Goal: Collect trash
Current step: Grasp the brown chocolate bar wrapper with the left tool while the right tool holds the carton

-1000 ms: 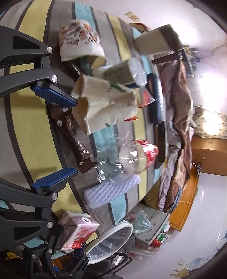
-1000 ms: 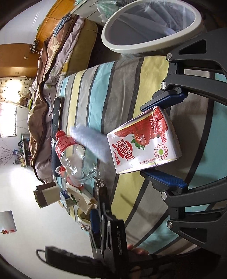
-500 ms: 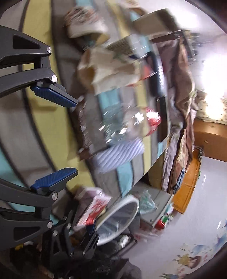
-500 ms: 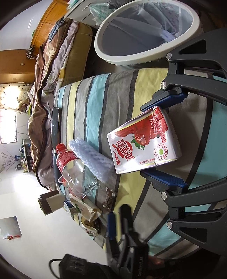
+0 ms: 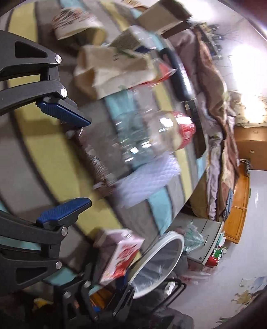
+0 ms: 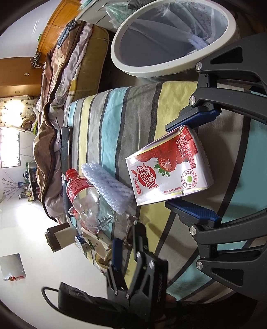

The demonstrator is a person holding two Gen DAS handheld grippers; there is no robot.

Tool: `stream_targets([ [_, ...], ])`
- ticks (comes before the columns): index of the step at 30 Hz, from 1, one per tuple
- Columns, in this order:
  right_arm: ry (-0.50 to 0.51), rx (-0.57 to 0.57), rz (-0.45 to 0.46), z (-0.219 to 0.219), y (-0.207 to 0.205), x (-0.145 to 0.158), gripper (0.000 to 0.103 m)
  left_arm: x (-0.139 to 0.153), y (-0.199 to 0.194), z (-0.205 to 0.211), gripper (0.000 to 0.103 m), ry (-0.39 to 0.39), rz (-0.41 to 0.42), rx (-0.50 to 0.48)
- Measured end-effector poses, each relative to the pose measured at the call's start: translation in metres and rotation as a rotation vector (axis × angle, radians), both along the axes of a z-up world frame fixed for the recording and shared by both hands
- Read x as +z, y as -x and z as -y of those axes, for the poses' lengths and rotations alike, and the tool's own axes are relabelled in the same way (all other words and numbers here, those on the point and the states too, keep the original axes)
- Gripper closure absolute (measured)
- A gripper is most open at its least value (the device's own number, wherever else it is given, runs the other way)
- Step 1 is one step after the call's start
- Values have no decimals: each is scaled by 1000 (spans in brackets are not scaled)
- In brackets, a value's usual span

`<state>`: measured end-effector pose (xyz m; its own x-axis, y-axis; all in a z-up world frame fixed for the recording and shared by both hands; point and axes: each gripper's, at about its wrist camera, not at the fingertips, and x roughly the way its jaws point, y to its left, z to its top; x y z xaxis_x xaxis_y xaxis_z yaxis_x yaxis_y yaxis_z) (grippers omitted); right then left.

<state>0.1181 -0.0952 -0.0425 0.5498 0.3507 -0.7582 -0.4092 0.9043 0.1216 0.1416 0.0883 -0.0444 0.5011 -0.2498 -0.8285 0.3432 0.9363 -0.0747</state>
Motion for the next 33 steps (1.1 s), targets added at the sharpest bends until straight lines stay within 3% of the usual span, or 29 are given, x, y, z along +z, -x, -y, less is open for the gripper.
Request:
stream_targets([
  [5,2,0,-8,0,-1,-3,36,0,18,10,32,12,-3,-50],
  [11,17,-9,-3,5,0,-2,37,20,3,1,32,26,91,29],
  [16,21,-29,-7,12,0,-1,37,14,-7,20,32,-101,93,-67],
  [18,18,-35,-8,15,0,-2,37,5,-10,26,32,-109,59,-92],
  [25,19,-33,-8,15,-1,-3,37,-2,-13,24,58,-46,24,-61],
  [33,6,-37,-10,18,-2,-4,38,-1,-9,15,76,-19,2,1],
])
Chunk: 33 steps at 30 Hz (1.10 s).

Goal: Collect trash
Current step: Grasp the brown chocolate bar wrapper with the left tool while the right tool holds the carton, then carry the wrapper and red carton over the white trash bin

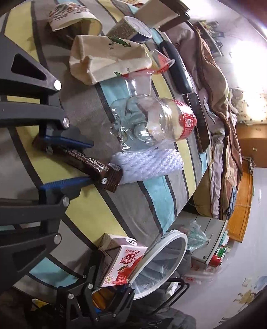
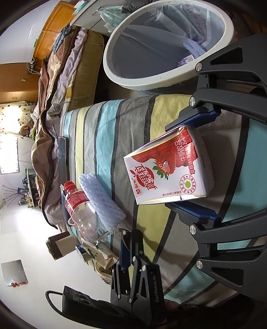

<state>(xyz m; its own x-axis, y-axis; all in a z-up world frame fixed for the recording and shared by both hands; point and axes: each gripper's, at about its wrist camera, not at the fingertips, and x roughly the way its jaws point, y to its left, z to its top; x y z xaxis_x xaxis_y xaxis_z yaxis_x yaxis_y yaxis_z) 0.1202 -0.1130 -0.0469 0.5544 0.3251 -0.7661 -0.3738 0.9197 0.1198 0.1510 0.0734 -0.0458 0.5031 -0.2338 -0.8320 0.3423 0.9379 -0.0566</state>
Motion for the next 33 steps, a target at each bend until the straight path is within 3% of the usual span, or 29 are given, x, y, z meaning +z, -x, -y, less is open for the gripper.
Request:
stream_targets([
  [8,-16,-4,16,2,3,3,39,3,13,4,87,24,12,38],
  [17,-35,-10,48,5,12,10,40,14,37,11,87,38,44,69],
  [22,-47,-2,68,6,17,15,48,24,48,14,87,51,63,85],
  [33,-86,-25,100,19,28,19,49,29,71,14,87,80,68,113],
])
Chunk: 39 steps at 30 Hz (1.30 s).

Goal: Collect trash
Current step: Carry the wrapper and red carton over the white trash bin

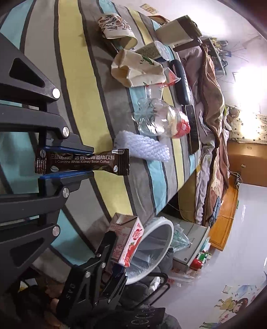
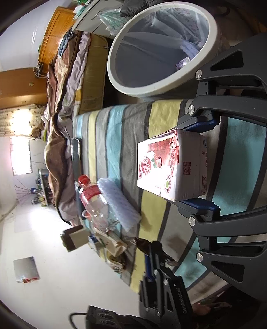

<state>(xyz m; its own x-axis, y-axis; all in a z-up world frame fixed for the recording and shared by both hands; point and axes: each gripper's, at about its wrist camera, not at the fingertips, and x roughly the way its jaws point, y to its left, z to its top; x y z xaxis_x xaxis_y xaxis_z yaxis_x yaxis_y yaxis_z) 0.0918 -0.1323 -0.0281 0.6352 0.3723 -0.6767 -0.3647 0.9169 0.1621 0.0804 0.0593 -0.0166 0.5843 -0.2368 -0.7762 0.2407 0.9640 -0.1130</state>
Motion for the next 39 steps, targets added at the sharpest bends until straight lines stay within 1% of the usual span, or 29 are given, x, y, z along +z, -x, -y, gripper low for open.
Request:
stream_targets([
  [2,-14,-10,13,3,1,3,49,4,2,5,87,-8,10,-4],
  [7,-13,-23,49,9,6,13,49,17,1,20,87,-16,35,-30],
  [12,-12,-65,81,26,7,21,49,29,-4,42,87,-17,65,-59],
  [14,-8,-81,92,32,8,24,49,34,-6,55,87,-29,83,-69],
  [19,3,-138,120,49,8,30,49,46,-13,80,87,-16,121,-94],
  [23,14,-187,141,66,7,36,49,53,-20,109,87,1,144,-136],
  [28,34,-251,161,87,4,42,49,56,-28,142,87,2,159,-183],
  [31,44,-281,159,96,1,41,49,56,-32,160,87,-20,177,-200],
  [34,50,-310,152,106,0,39,49,54,-39,179,87,-1,164,-243],
  [39,71,-355,132,125,-5,34,49,47,-52,201,87,12,142,-273],
])
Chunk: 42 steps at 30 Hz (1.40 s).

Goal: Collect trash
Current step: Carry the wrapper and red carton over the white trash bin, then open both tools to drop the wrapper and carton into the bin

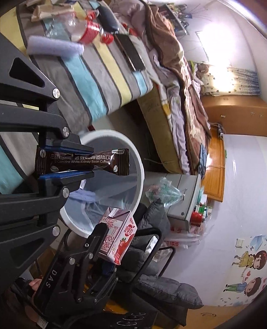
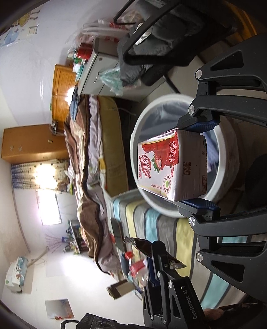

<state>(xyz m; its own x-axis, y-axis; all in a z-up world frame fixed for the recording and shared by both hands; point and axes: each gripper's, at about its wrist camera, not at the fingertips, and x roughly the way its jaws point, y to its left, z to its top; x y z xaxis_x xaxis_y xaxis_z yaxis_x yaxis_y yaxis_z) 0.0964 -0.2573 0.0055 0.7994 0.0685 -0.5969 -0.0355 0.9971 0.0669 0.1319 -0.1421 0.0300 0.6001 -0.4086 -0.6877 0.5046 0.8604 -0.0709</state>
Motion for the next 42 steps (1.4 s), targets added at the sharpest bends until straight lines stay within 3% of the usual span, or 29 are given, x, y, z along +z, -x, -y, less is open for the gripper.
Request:
stream_targets([
  [21,56,-42,-128,22,-25,-25,49,-30,-44,39,86,24,-85,-15],
  [24,56,-42,-151,28,-29,-28,48,-33,-46,41,73,14,-84,-9],
  [26,61,-42,-165,26,-31,-30,48,-33,-47,39,58,18,-86,-2],
  [33,89,-46,-164,20,-27,-30,48,-29,-43,30,57,28,-78,13],
  [42,55,-47,-121,14,-17,-18,46,-15,-27,6,57,30,-42,62],
])
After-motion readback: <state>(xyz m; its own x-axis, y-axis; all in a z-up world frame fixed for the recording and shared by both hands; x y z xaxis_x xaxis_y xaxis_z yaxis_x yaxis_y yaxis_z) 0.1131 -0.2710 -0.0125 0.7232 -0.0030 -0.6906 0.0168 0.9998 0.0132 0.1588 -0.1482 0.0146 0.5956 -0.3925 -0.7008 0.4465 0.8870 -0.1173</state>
